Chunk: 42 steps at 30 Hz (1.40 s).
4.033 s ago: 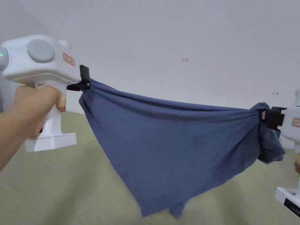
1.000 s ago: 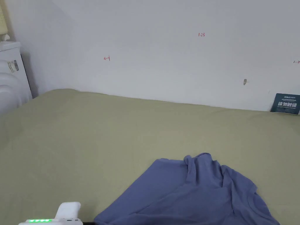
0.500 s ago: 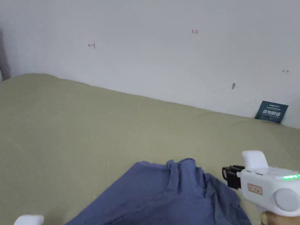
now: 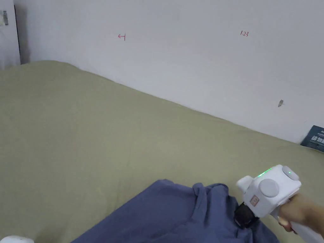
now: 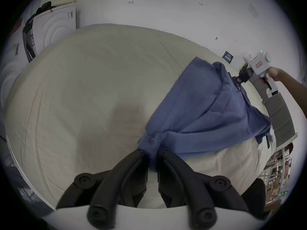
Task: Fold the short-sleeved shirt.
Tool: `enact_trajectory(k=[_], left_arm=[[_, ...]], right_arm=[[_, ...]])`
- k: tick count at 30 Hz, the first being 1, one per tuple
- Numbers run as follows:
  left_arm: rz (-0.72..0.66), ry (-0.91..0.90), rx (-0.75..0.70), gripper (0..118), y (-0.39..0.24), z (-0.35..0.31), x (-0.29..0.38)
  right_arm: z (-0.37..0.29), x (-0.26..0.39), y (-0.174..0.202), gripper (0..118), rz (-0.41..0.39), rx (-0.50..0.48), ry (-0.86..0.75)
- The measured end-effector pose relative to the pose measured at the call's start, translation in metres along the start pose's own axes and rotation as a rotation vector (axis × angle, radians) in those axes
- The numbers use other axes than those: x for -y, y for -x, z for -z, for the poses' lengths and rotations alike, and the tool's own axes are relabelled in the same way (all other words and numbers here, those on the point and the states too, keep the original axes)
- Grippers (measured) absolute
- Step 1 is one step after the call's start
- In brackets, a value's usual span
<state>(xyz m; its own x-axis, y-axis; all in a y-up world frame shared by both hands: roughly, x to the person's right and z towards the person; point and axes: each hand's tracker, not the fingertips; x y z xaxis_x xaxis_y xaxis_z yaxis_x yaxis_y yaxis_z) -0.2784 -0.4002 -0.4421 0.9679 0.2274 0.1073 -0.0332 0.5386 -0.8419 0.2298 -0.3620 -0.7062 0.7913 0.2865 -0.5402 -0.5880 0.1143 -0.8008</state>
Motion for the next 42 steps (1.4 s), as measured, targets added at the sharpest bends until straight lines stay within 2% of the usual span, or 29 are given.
enact_trajectory(k=[1, 2, 4, 8, 13, 15, 18, 23, 25, 30, 33, 42], left_arm=[[0.012, -0.002, -0.005, 12, -0.001, 0.000, 0.001], [0.025, -0.004, -0.009, 12, -0.002, 0.000, 0.001], [0.034, -0.003, -0.017, 12, -0.003, 0.001, 0.001], [0.038, -0.008, -0.025, 12, -0.005, -0.002, 0.000], [0.037, -0.064, 0.006, 12, -0.006, -0.024, -0.014], [0.031, -0.118, 0.038, 12, -0.007, -0.039, -0.024], [0.051, -0.198, 0.067, 12, -0.023, -0.065, -0.045], [0.099, -0.266, 0.065, 12, -0.041, -0.093, -0.107], [0.136, -0.309, 0.050, 12, -0.046, -0.104, -0.135], [0.138, -0.370, 0.050, 12, -0.054, -0.125, -0.208], [0.174, -0.395, 0.009, 12, -0.060, -0.127, -0.252], [0.256, -0.460, -0.027, 12, -0.091, -0.134, -0.366]], right_arm=[[0.005, -0.001, -0.005, 3, 0.027, -0.055, -0.004], [0.005, 0.001, -0.003, 3, 0.059, -0.086, -0.023], [-0.004, 0.008, 0.004, 3, 0.066, 0.021, -0.102], [-0.030, 0.023, 0.005, 3, 0.081, 0.039, -0.195], [-0.083, 0.046, -0.007, 2, 0.215, 0.028, -0.348], [-0.106, 0.056, -0.012, 2, 0.231, 0.045, -0.415], [-0.144, 0.070, -0.024, 2, 0.306, 0.062, -0.495], [-0.205, 0.090, -0.045, 3, 0.398, 0.087, -0.615], [-0.236, 0.099, -0.042, 2, 0.437, 0.093, -0.660], [-0.282, 0.111, -0.064, 3, 0.556, 0.135, -0.780], [-0.302, 0.112, -0.076, 3, 0.604, 0.189, -0.853], [-0.352, 0.089, -0.114, 3, 0.648, 0.362, -1.038]])
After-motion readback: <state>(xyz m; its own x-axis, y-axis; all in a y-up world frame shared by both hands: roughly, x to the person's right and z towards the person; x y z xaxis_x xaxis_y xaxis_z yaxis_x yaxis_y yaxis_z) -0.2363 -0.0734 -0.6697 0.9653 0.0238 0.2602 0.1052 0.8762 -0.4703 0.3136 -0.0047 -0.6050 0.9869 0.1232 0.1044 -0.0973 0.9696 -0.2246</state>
